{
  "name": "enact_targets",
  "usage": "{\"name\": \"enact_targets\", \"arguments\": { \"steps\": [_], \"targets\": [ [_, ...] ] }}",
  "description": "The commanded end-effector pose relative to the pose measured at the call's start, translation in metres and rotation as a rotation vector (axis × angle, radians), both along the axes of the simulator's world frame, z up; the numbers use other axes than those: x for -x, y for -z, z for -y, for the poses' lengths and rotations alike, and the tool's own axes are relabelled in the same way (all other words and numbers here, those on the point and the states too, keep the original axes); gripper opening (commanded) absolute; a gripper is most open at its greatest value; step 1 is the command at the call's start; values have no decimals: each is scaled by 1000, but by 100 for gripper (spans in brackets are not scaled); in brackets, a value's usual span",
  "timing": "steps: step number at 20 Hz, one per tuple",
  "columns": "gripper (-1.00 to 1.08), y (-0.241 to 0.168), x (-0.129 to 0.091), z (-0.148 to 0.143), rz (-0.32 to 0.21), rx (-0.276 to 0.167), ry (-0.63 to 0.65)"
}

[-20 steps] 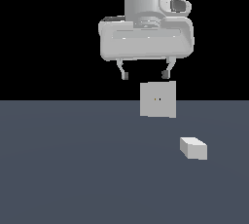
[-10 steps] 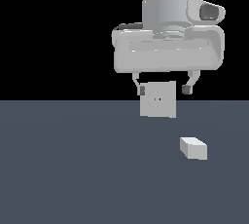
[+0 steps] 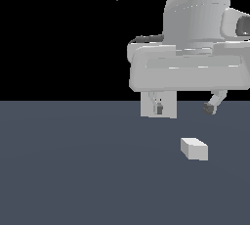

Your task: Plug the charger into the wall socket.

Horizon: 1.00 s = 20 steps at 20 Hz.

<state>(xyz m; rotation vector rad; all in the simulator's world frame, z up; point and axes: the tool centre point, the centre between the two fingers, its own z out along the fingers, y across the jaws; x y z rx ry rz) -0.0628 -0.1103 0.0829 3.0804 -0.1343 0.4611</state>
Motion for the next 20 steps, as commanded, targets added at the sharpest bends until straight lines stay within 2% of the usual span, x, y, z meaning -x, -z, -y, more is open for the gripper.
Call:
{"name": "enact_targets", "arguments": {
  "steps": [1, 9, 20],
  "targets": [
    [100, 7, 3, 5, 16, -2, 5],
    [100, 19, 9, 13, 41, -6, 13],
    [100, 33, 10, 13, 42, -7, 14]
  ]
}}
